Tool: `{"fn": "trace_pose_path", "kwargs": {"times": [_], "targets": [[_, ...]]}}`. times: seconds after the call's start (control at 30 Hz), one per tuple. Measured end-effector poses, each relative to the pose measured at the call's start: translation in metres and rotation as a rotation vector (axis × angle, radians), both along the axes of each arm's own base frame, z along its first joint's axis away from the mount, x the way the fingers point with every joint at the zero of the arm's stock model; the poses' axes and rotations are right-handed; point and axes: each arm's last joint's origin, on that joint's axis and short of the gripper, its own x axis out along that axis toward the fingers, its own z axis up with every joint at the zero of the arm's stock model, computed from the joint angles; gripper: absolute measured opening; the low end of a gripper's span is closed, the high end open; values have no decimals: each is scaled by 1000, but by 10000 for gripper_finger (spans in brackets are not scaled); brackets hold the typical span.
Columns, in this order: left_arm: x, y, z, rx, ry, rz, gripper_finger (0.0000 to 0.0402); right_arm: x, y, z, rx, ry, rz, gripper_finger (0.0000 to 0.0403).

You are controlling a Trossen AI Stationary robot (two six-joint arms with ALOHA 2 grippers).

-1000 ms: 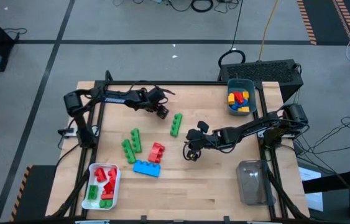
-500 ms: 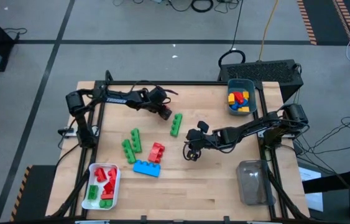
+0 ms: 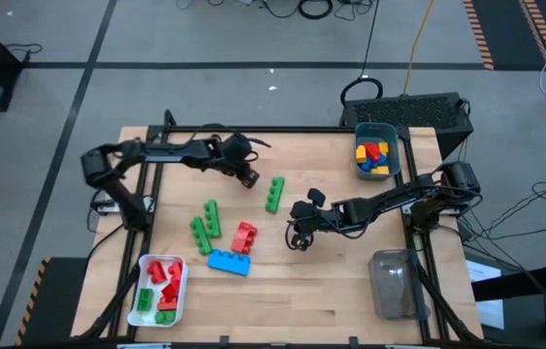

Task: Sort blocks by size
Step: Put the two stud red game piece into the white bin

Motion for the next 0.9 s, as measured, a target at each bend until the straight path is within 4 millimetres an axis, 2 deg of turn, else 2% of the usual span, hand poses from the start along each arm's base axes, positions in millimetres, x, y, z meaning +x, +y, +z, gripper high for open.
{"fn": "trace_pose_path", "kwargs": {"times": [0.2,0.4,0.5,0.67,0.9], "targets": [[-16,-30,36,14,-4,-23,20,1,0,1,1,-9,0,105],[-27,-59,58,2,-23,-60,16,1,0,1,3,-16,1,105],[-29,-69,63,2,-31,-91,6,2,0,2,4,-26,1,105],[-28,-73,64,4,-38,-108,7,3,1,3,7,-48,4,105],[-28,-73,64,23,-30,-140,63,3,1,3,9,-49,7,105]]}}
